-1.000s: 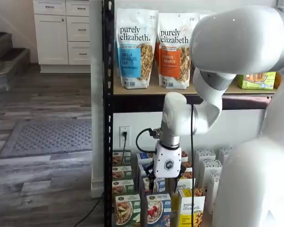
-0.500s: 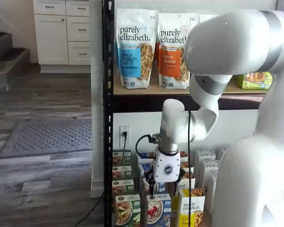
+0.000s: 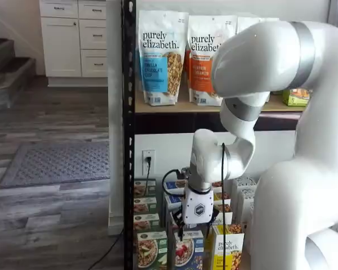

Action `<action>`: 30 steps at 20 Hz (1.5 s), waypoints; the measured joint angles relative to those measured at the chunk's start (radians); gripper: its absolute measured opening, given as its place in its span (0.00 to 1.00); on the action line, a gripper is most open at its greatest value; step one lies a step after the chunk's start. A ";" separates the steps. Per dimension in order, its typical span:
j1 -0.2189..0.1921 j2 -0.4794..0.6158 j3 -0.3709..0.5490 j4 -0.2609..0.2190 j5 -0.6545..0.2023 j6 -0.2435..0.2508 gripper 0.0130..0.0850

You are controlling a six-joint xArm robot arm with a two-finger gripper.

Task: Pick up the blue and white box that is on the bottom shelf, the second box from the left

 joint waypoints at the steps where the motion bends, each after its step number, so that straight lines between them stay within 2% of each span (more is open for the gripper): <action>1: -0.003 0.013 -0.005 -0.020 -0.011 0.015 1.00; 3: -0.011 0.040 -0.015 -0.052 -0.034 0.037 1.00; 8: -0.031 0.102 -0.041 -0.068 -0.081 0.032 1.00; 12: -0.048 0.142 -0.058 -0.109 -0.126 0.054 1.00; 20: -0.073 0.221 -0.104 -0.159 -0.219 0.077 1.00; 24: -0.076 0.260 -0.137 -0.135 -0.232 0.050 1.00; 25: -0.078 0.269 -0.147 -0.142 -0.230 0.055 1.00; 30: -0.097 0.307 -0.183 -0.226 -0.241 0.120 1.00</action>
